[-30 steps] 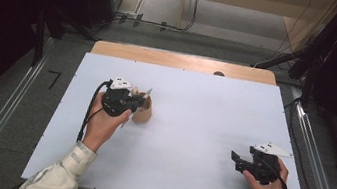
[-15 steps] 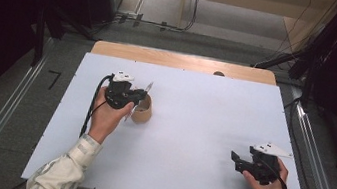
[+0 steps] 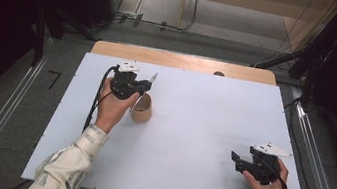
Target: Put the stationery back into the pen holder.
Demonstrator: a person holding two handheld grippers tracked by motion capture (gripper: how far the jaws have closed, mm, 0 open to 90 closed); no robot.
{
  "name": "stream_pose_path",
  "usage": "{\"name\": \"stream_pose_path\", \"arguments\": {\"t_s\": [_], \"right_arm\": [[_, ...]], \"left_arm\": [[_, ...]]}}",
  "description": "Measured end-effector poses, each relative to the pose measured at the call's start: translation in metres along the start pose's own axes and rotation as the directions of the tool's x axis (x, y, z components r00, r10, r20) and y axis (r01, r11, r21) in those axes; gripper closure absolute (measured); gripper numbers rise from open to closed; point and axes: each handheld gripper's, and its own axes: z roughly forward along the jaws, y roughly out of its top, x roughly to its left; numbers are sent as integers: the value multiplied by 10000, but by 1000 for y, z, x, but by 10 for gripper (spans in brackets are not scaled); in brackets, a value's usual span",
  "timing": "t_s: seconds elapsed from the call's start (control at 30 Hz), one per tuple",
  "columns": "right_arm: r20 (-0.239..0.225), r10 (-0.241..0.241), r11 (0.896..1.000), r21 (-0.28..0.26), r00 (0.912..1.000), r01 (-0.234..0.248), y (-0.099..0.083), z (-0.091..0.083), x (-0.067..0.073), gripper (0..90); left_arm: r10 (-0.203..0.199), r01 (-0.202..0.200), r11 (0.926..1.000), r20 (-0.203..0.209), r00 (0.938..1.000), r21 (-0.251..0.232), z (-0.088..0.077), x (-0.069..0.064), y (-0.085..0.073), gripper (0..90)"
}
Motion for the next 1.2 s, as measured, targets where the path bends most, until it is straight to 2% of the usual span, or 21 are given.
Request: {"name": "stream_pose_path", "arguments": {"t_s": [0.3,0.6,0.77,0.97,1.2], "right_arm": [[-12,-21,10000,12,10000,21,0,1,0,269],[-2,-12,10000,13,10000,12,0,0,-1,269],[-6,-31,10000,32,10000,31,0,1,-1,268],[-6,-41,10000,47,10000,41,-1,1,-1,268],[-12,-94,9999,65,10000,94,0,1,0,268]], "left_arm": [[-210,208,9991,-75,9998,-363,6,6,7,809],[-211,199,9957,-128,9997,-906,10,7,9,807],[-9,-8,9922,-138,9999,-1244,9,3,8,807],[139,-147,9918,-69,9999,-1273,9,-4,0,807],[166,-181,9931,-142,9998,-1160,13,-5,-14,806]]}}
